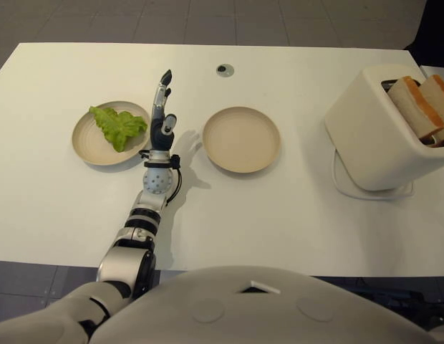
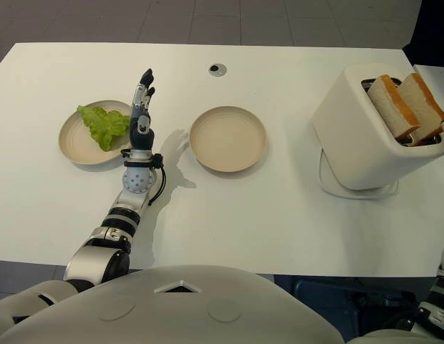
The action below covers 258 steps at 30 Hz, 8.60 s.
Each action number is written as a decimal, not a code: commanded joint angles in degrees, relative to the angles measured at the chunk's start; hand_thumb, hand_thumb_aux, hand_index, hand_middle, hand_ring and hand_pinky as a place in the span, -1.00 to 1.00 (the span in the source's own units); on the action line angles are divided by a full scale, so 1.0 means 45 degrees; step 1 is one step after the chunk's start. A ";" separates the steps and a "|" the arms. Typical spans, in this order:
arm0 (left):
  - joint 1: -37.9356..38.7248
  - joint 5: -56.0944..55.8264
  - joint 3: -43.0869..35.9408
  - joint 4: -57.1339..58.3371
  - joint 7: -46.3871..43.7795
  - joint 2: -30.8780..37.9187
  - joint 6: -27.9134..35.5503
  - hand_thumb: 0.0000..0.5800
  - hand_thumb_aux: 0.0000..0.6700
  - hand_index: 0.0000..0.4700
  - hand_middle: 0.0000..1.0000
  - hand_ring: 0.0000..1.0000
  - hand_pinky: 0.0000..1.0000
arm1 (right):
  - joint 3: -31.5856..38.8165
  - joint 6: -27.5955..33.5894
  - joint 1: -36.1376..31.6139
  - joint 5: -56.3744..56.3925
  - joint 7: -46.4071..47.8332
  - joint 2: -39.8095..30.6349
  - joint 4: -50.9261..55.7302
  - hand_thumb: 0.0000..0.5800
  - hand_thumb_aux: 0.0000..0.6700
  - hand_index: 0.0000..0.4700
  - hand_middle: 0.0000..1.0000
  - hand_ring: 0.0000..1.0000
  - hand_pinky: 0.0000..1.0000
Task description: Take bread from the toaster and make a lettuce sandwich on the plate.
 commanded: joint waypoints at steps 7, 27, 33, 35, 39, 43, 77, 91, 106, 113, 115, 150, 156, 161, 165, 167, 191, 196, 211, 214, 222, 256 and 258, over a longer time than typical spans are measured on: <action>0.1653 0.0034 -0.0208 0.0205 -0.0098 -0.0380 0.0432 -1.00 -1.00 -1.00 -1.00 -1.00 -1.00 | 0.2131 0.0480 -0.0278 0.0019 0.0192 -0.0787 0.0402 -0.82 -0.91 -0.91 -1.00 -1.00 -1.00; 0.2380 -0.0064 -0.0248 -0.1148 -0.0589 -0.0513 0.0899 -1.00 -1.00 -1.00 -1.00 -1.00 -1.00 | 0.0994 -0.0140 -0.0999 0.2009 -0.1135 -0.0907 -0.0942 1.00 1.00 1.00 1.00 1.00 1.00; 0.2450 -0.0038 -0.0041 -0.1313 -0.0393 -0.0508 0.0950 -1.00 -1.00 -1.00 -1.00 -1.00 -1.00 | 0.1252 -0.1218 -0.3671 0.5556 -0.1403 0.0514 -0.5423 1.00 1.00 1.00 1.00 1.00 1.00; 0.2446 -0.0023 -0.0027 -0.1338 -0.0368 -0.0529 0.0961 -1.00 -1.00 -1.00 -1.00 -1.00 -1.00 | 0.2643 -0.0772 -0.3865 0.7299 -0.0116 0.1049 -0.5999 1.00 1.00 1.00 1.00 1.00 1.00; 0.2220 0.0003 -0.0105 -0.1150 -0.0414 -0.0613 0.0996 -1.00 -1.00 -1.00 -1.00 -1.00 -1.00 | 0.6806 0.0629 -0.3442 0.9546 0.2763 0.2830 -0.6041 1.00 1.00 1.00 1.00 1.00 1.00; 0.1821 0.0006 -0.0155 -0.0826 -0.0480 -0.0651 0.1033 -1.00 -1.00 -1.00 -1.00 -1.00 -1.00 | 0.8905 0.1120 -0.4331 0.9139 0.4431 0.3820 -0.3340 1.00 1.00 1.00 1.00 1.00 1.00; 0.2441 0.8373 0.1624 -0.4959 0.0811 0.6215 1.0061 -1.00 -1.00 -1.00 -1.00 -1.00 -1.00 | 1.0871 -0.1606 -0.4122 0.2871 0.7205 0.0968 -0.1215 -1.00 -1.00 -1.00 -0.93 -0.93 -0.93; 0.0914 0.7108 -0.1123 -0.1117 -0.0790 0.7201 0.9407 1.00 1.00 1.00 -1.00 -1.00 -1.00 | 0.9940 0.0431 -0.2445 0.3459 0.7476 0.1510 -0.6924 -1.00 -1.00 -1.00 -0.92 -0.92 -0.92; 0.2090 0.2928 -0.0566 -0.7513 0.0221 0.3767 0.7731 1.00 1.00 1.00 -1.00 -1.00 -1.00 | 0.9320 0.0420 -0.1851 0.3542 0.6853 0.1925 -0.7312 -0.95 -0.98 -0.98 -0.90 -0.90 -0.90; 0.2368 0.3633 -0.3833 -0.6212 -0.0559 0.1519 0.6443 1.00 1.00 1.00 -1.00 -1.00 -1.00 | 0.7804 0.0673 -0.1483 0.4269 0.6787 0.1760 -0.8021 -0.83 -0.91 -0.91 -0.91 -0.91 -0.91; 0.2013 0.4279 -0.4402 -0.5374 -0.0332 0.1389 0.6203 1.00 1.00 1.00 -1.00 -1.00 -1.00 | 0.7308 0.0726 -0.1433 0.4434 0.6766 0.1698 -0.8059 -0.82 -0.91 -0.91 -0.91 -0.91 -0.91; 0.1947 0.6534 -0.3203 -0.6727 0.0038 0.4541 0.7803 -1.00 -1.00 -1.00 -1.00 -1.00 -1.00 | 0.0098 0.0215 -0.0139 0.2594 0.5692 -0.1610 -0.3066 -1.00 -1.00 -1.00 -1.00 -1.00 -1.00; 0.2846 0.6217 -0.2726 -0.8380 -0.0485 0.4836 0.7785 -1.00 -1.00 -1.00 -1.00 -1.00 -1.00 | 0.1364 -0.0230 0.0246 0.2395 0.5658 -0.1754 -0.1397 -1.00 -1.00 -1.00 -1.00 -1.00 -1.00; 0.2925 0.6130 -0.2387 -0.8615 -0.0480 0.4807 0.7873 -1.00 -1.00 -1.00 -1.00 -1.00 -1.00 | 0.1940 -0.0206 0.0150 0.2593 0.5500 -0.1805 -0.0828 -1.00 -1.00 -1.00 -1.00 -1.00 -1.00; 0.3243 0.5859 -0.1843 -0.8943 -0.0310 0.4758 0.7882 -1.00 -1.00 -1.00 -1.00 -1.00 -1.00 | 0.2259 -0.0265 0.0228 0.2669 0.5523 -0.1973 -0.0189 0.78 0.34 0.34 -1.00 -1.00 -1.00; 0.3386 0.5709 -0.1656 -0.9121 -0.0297 0.4703 0.7869 -1.00 -1.00 -1.00 -1.00 -1.00 -1.00 | 0.2438 -0.0450 0.0166 0.2715 0.5503 -0.2102 -0.0017 1.00 1.00 1.00 0.13 0.13 0.13; 0.2650 0.4842 -0.1233 -0.5953 0.1442 0.3597 0.6983 -1.00 -1.00 -1.00 -1.00 -1.00 -1.00 | 1.0119 0.2403 -0.5035 0.7333 0.4712 0.5469 -0.0843 1.00 1.00 1.00 1.00 1.00 1.00; 0.2598 0.4667 -0.0879 -0.6008 0.1840 0.3513 0.7047 -1.00 -1.00 -1.00 -1.00 -1.00 -1.00 | 1.0699 0.3040 -0.4121 0.7025 0.4590 0.6243 -0.0674 1.00 1.00 1.00 1.00 1.00 1.00; 0.2421 0.7861 -0.3922 -0.6644 0.1974 0.4313 0.4526 -1.00 -1.00 -1.00 -1.00 -1.00 -1.00 | 1.1330 0.3431 -0.4641 0.4826 0.2980 0.6838 0.0216 1.00 1.00 1.00 1.00 1.00 1.00; 0.2229 0.8527 -0.4362 -0.6488 0.2016 0.4647 0.4233 -0.97 -0.98 -0.98 -1.00 -1.00 -1.00 | 1.1588 0.2947 -0.4736 0.4150 0.2509 0.6714 0.1010 1.00 1.00 1.00 1.00 1.00 1.00; 0.0240 0.9533 -0.5837 -0.3484 0.0933 0.4800 0.4330 -1.00 -1.00 -1.00 -1.00 -1.00 -1.00 | 1.2906 0.1932 -0.4434 0.2566 0.2812 0.6060 0.1419 1.00 1.00 1.00 1.00 1.00 1.00; 0.4293 0.0480 -0.5586 -0.7057 -0.5132 0.7383 0.2472 1.00 1.00 1.00 1.00 1.00 1.00 | 1.2795 -0.1072 -0.0618 0.5062 0.8685 0.0997 -0.4390 1.00 1.00 1.00 1.00 1.00 1.00; 0.4131 0.1543 -0.5996 -0.5909 -0.5871 0.7182 0.3160 1.00 1.00 1.00 1.00 1.00 1.00 | 1.3284 -0.0841 -0.1669 0.4066 0.8290 0.1737 -0.2919 1.00 1.00 1.00 1.00 1.00 1.00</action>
